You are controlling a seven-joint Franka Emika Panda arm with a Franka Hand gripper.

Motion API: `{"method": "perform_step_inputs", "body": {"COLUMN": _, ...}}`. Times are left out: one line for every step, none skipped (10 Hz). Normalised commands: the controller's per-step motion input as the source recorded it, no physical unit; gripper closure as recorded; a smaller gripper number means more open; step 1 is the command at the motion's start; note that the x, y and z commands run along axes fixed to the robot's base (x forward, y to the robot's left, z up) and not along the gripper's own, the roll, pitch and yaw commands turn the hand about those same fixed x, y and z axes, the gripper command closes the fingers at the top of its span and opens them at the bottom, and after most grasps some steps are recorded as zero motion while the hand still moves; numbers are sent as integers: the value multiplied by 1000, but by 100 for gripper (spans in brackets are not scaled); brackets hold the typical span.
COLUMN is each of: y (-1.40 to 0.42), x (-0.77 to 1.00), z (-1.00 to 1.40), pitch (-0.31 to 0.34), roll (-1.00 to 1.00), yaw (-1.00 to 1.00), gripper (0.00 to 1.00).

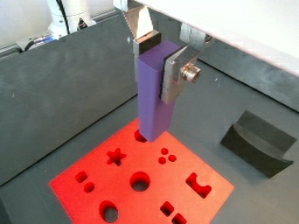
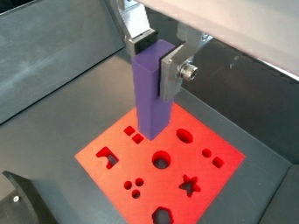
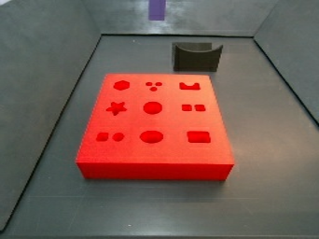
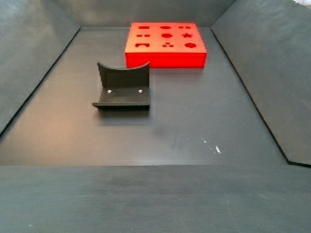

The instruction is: Insert the rectangle object.

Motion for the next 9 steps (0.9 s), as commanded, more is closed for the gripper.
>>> {"method": "perform_step_inputs", "body": {"y": -103, "x": 297, "z": -549, "pitch": -250, "roll": -159, "yaw": -323, "gripper": 100}}
{"method": "perform_step_inputs", "body": {"y": -311, "x": 334, "z": -589, "pitch": -297, "roll": -109, "yaw": -409, "gripper": 100}}
{"method": "perform_step_inputs", "body": {"y": -400, "x": 331, "z": -634, "pitch": -313, "roll": -64, "yaw": -371, "gripper": 100}}
{"method": "perform_step_inputs", "body": {"y": -480, "x": 331, "z": -680, "pitch": -317, "roll": -21, "yaw": -343, "gripper": 100}}
{"method": "perform_step_inputs", "body": {"y": -691, "x": 389, "z": -720, "pitch": -220, "roll": 40, "yaw": -280, "gripper": 100}}
{"method": "perform_step_inputs", "body": {"y": -769, "x": 406, "z": -697, "pitch": -130, "roll": 133, "yaw": -269, "gripper": 100}}
{"method": "perform_step_inputs", "body": {"y": -737, "x": 391, "z": -674, "pitch": -83, "roll": 181, "yaw": -274, "gripper": 100}}
{"method": "perform_step_inputs", "body": {"y": -643, "x": 337, "z": -531, "pitch": 0, "roll": 263, "yaw": -297, "gripper": 100}}
{"method": "perform_step_inputs", "body": {"y": -531, "x": 306, "z": -426, "pitch": 126, "roll": 347, "yaw": -231, "gripper": 100}}
